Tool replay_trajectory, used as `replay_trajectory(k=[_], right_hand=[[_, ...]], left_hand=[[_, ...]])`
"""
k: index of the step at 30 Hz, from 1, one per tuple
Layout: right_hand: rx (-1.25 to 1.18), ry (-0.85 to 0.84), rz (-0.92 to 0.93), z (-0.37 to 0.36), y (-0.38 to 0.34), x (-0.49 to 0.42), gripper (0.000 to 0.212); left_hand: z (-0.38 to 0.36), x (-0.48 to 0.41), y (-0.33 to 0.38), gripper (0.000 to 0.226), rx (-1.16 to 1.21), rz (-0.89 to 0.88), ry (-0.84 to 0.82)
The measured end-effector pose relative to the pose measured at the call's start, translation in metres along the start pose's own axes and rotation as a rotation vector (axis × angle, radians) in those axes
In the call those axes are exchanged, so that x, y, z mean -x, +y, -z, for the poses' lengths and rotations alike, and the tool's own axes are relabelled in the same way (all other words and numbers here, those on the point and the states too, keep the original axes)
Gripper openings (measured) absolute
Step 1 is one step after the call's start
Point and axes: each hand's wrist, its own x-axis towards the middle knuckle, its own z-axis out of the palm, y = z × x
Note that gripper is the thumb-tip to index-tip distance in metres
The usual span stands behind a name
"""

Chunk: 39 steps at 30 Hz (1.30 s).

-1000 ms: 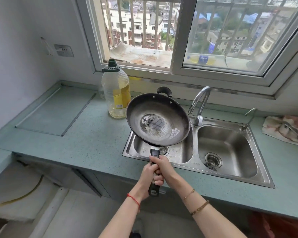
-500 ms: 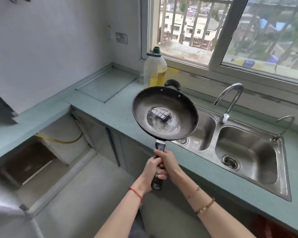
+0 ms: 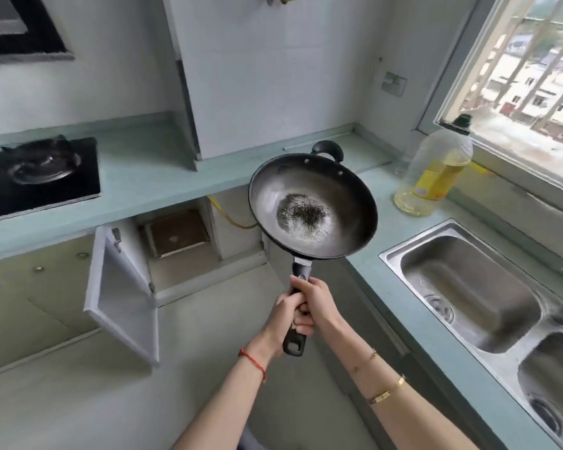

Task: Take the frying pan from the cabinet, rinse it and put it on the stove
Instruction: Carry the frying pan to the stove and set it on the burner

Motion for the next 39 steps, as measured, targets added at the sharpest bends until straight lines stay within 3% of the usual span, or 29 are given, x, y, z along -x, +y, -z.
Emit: replay_trajectory(k=[10,22,39], right_hand=[[0.127,-0.273,0.023,-0.166,-0.037,-0.024,0.020],[0.181,-0.431,0.055,-0.374,-0.070,-0.057,0.024],[0.345,-0.628,0.074,-0.540,-0.166,-0.165,0.028]], left_hand=[[0.127,0.023,0.091,0.030,0.114,-0.156,0.233],[0.289,0.044,0.204,0.036,0.111,-0.267,0.400],[0.407,-0.030,0.351,0.045,0.284,-0.343,0.536]])
